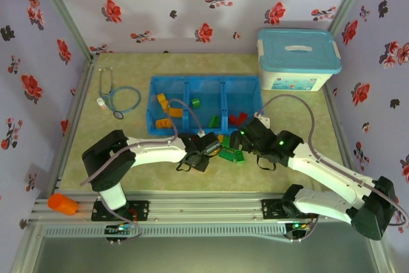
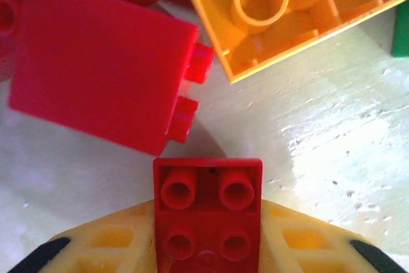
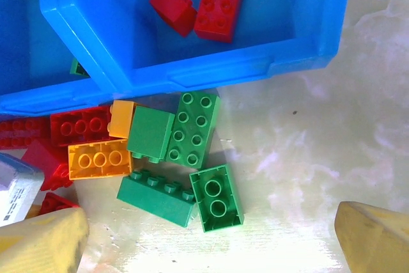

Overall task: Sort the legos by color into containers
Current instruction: Pick up the lego from the middle-left of the table, then place the lego in the container.

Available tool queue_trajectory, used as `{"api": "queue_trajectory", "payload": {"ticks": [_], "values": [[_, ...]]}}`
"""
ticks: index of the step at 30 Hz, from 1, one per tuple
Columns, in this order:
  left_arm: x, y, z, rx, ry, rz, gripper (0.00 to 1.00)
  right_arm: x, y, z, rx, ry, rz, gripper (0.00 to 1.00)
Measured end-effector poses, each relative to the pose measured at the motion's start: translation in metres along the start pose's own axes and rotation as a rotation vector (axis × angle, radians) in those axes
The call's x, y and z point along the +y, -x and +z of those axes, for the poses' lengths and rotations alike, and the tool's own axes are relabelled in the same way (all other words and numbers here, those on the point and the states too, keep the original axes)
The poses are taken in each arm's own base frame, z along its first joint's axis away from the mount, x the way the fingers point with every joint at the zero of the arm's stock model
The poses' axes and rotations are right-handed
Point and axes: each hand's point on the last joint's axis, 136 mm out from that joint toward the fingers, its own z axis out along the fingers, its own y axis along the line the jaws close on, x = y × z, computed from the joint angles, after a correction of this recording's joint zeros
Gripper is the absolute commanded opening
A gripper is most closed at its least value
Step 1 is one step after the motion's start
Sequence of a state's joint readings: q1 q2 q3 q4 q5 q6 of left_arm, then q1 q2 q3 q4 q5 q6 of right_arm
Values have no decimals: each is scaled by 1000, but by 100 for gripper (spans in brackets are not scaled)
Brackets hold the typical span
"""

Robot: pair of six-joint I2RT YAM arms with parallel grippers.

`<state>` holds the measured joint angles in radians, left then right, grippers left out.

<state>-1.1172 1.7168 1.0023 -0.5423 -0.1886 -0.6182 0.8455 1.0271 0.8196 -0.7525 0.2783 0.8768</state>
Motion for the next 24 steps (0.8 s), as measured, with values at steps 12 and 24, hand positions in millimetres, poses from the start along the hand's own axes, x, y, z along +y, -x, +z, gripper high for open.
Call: {"api": "queue_trajectory", "payload": {"ticks": [12, 24], "values": [[-22, 116, -117, -303, -164, -31, 32, -46, 7, -18, -123, -123, 113, 99], [-48, 234, -110, -374, -233, -19, 32, -80, -5, -33, -158, -146, 167, 99]]}}
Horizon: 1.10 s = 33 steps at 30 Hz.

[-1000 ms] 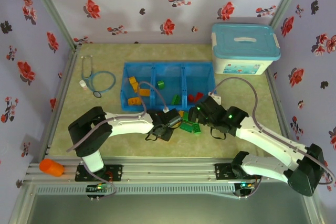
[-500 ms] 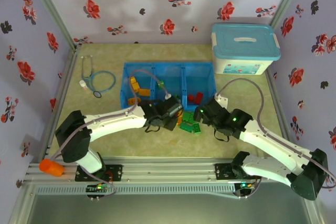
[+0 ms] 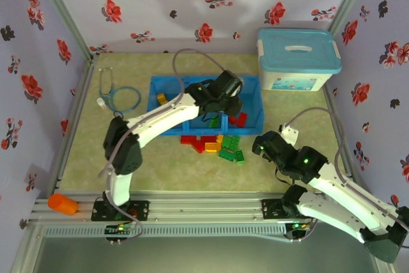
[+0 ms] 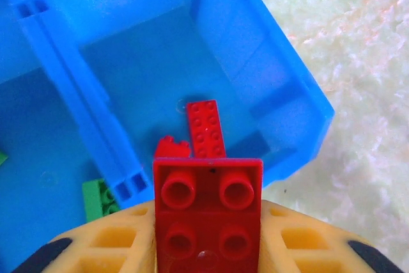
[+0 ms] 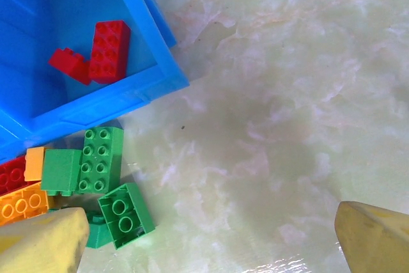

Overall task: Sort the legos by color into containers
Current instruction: Place the lego in the container, then pick up the lego from the bottom-center of the table.

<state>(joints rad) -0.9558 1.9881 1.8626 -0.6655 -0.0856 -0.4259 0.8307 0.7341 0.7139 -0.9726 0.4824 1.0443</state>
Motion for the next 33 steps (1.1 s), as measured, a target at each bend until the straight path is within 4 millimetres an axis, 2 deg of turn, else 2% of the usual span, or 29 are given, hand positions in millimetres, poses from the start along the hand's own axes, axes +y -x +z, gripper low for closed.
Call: {"api": "queue_trajectory", "payload": {"ticks": [4, 5, 7, 9, 11, 14, 17, 20, 28, 31, 33], "values": [[1, 1, 28, 41, 2, 6, 35, 0, -3, 2, 11, 0, -8, 99], [2, 3, 32, 44, 1, 3, 40, 0, -4, 2, 16, 2, -12, 99], [5, 8, 37, 50, 1, -2, 61, 1, -5, 2, 22, 8, -22, 99], [7, 19, 40, 43, 1, -13, 75, 3, -8, 3, 35, 15, -31, 99], [7, 30, 39, 30, -3, -13, 79, 6, -9, 4, 45, 21, -40, 99], [7, 42, 31, 9, -6, -14, 79, 8, -12, 5, 60, 32, -49, 99], [7, 44, 21, -5, -12, -14, 79, 11, -14, 5, 71, 45, -57, 99], [9, 32, 3, -1, -13, -11, 78, 15, -17, 7, 93, 56, -80, 98], [27, -9, -83, -93, -53, -48, 76, 44, -44, 29, 237, 84, -178, 84], [38, -31, -102, -122, -54, -69, 75, 53, -54, 39, 282, 91, -206, 77], [48, -51, -105, -112, -38, -83, 75, 57, -59, 45, 305, 92, -220, 72]]}}
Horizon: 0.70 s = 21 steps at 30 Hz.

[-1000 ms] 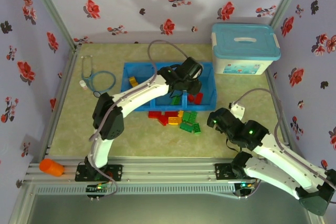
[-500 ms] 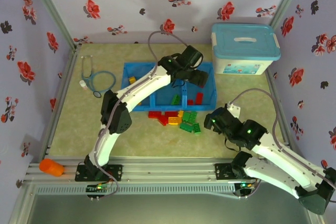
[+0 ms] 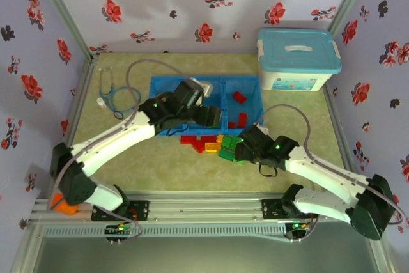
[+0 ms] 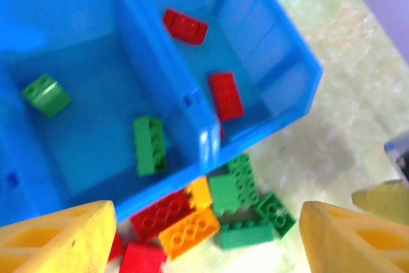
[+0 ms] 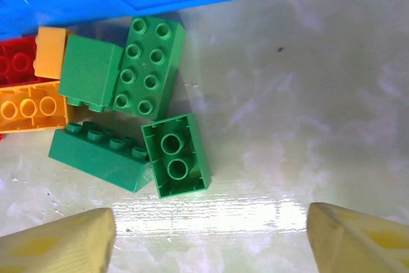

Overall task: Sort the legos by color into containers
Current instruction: Pick up the lego from the bottom-center of the table.

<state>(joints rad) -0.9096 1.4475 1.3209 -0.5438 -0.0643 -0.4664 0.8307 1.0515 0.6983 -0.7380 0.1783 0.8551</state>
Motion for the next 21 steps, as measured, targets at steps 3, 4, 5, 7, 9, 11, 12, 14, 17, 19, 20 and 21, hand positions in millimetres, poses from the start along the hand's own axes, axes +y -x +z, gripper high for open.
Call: {"api": "queue_trajectory", "payload": {"ticks": [3, 4, 5, 7, 9, 11, 12, 14, 17, 19, 20, 21], "values": [[21, -35, -4, 35, 42, -21, 74, 6, -3, 12, 34, -5, -17, 71], [28, -47, -5, 46, 56, -27, 74, 7, -5, 17, 47, -12, -24, 71], [34, -57, -6, 58, 68, -36, 74, 7, -6, 20, 58, -16, -29, 70], [46, -75, -11, 69, 89, -54, 74, 8, -11, 30, 90, -31, -44, 70], [55, -87, -18, 68, 103, -75, 73, 7, -16, 40, 121, -53, -61, 67], [62, -95, -24, 59, 112, -93, 73, 5, -21, 47, 147, -77, -71, 63], [65, -100, -27, 57, 117, -102, 73, 4, -23, 51, 160, -89, -77, 61], [71, -107, -31, 53, 127, -117, 73, 4, -24, 56, 170, -99, -80, 61], [80, -118, -36, 50, 144, -136, 73, 6, -23, 61, 172, -102, -82, 60], [84, -124, -39, 52, 151, -148, 73, 7, -24, 65, 175, -105, -84, 59], [86, -126, -40, 52, 155, -153, 73, 7, -25, 67, 180, -109, -85, 58], [88, -129, -42, 52, 161, -157, 72, 7, -25, 69, 185, -111, -86, 56]]}}
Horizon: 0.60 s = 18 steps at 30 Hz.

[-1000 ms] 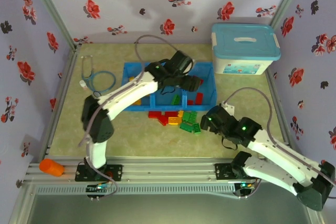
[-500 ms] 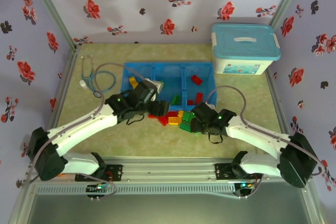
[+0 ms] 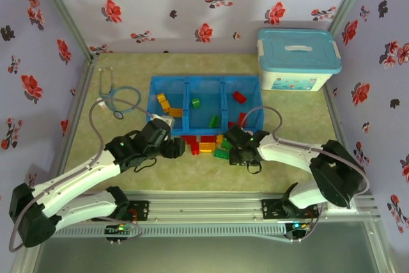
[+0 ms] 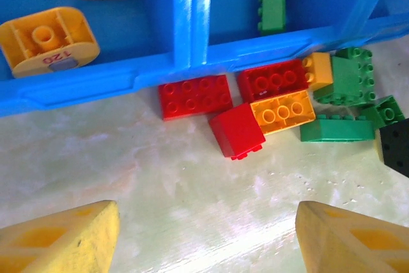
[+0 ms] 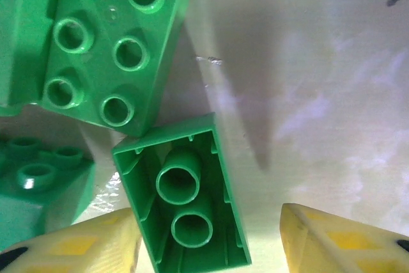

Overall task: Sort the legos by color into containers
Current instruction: Pick up the lego from the bottom-center of the table.

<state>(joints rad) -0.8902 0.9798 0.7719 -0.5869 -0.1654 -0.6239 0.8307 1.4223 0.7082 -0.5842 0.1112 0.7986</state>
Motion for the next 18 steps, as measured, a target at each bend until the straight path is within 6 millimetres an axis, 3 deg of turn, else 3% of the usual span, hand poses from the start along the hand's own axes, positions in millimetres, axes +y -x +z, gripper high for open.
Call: {"api": "queue_trajectory", "payload": {"ticks": [9, 13, 18], "values": [[10, -5, -5, -6, 22, -23, 71, -1, 0, 5, 6, -24, -13, 32], [12, -8, -3, -1, 28, -26, 70, 2, -2, 2, 2, -29, -33, 27], [24, -28, 6, 35, 53, -46, 69, 16, 0, -25, -41, -9, -84, 25]]}}
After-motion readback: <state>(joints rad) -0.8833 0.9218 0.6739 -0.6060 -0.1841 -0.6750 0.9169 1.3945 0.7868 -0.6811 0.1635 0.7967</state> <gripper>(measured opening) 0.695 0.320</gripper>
